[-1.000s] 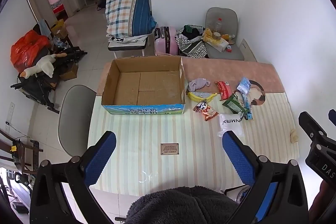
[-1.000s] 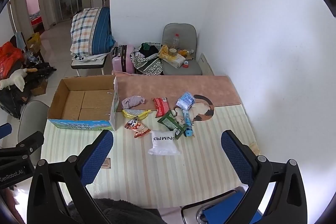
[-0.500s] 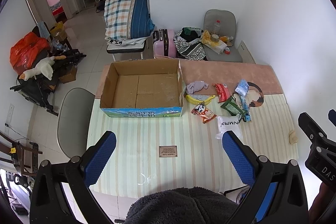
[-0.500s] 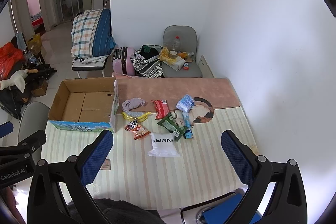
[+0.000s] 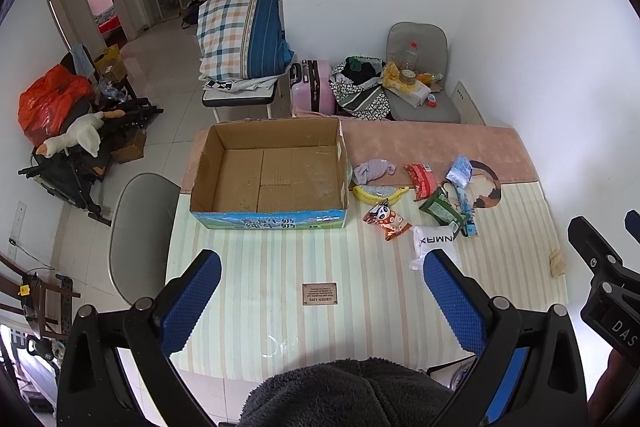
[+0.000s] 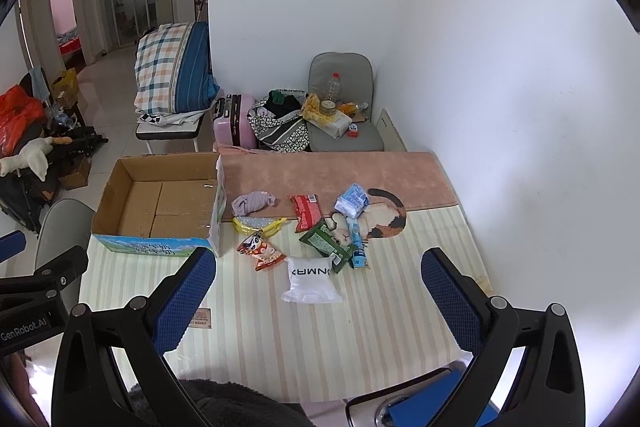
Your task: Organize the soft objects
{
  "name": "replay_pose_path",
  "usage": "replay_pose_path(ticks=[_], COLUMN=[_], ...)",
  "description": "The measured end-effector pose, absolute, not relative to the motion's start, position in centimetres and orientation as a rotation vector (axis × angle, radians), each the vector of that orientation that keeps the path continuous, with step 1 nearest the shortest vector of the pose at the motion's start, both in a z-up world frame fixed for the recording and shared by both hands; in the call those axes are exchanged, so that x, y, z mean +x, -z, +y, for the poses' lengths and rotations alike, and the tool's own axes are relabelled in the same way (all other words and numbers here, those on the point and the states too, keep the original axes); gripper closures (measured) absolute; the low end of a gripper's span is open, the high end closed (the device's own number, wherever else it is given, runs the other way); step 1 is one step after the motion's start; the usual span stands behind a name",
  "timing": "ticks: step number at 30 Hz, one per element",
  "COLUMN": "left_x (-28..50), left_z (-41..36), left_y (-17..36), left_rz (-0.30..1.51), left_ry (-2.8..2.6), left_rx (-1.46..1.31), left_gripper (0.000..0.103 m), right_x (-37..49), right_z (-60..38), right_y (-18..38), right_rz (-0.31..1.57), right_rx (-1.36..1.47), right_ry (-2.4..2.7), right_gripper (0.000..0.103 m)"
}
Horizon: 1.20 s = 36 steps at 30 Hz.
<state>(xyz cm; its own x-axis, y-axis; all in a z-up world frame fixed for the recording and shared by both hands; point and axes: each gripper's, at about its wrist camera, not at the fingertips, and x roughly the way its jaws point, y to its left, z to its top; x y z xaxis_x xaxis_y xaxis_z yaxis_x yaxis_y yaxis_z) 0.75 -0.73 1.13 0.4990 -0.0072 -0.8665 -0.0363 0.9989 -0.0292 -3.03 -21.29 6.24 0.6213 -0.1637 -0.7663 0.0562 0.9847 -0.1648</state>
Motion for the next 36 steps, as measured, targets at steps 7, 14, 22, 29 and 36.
replay_pose_path(ticks=[7, 14, 22, 29, 36], left_x=[0.8, 1.0, 1.4, 1.6, 1.7], left_z=[-0.7, -0.7, -0.7, -0.8, -0.8], left_y=[-1.2, -1.4, -1.8, -1.8, -2.1], left_rz=[1.050, 1.051, 1.046, 1.044, 1.040], left_ry=[-0.018, -0.015, -0.014, -0.013, -0.013], left_rx=[-0.044, -0.047, -0.044, -0.043, -0.040], left_gripper=[0.000, 0.000, 0.000, 0.000, 0.000], right_x=[-3.0, -3.0, -2.9, -2.8, -2.8], right_z=[-21.3, -20.7, -20.6, -20.4, -20.4], right_y=[-6.4, -6.5, -6.3, -6.1, -6.1], right_rz=[0.890, 0.891, 0.888, 0.882, 0.881], right_rx=[-0.129, -0.126, -0.124, -0.126, -0.126], right_ry=[0.126, 0.118, 0.117, 0.121, 0.120], right_gripper=[0.000, 0.000, 0.000, 0.000, 0.000])
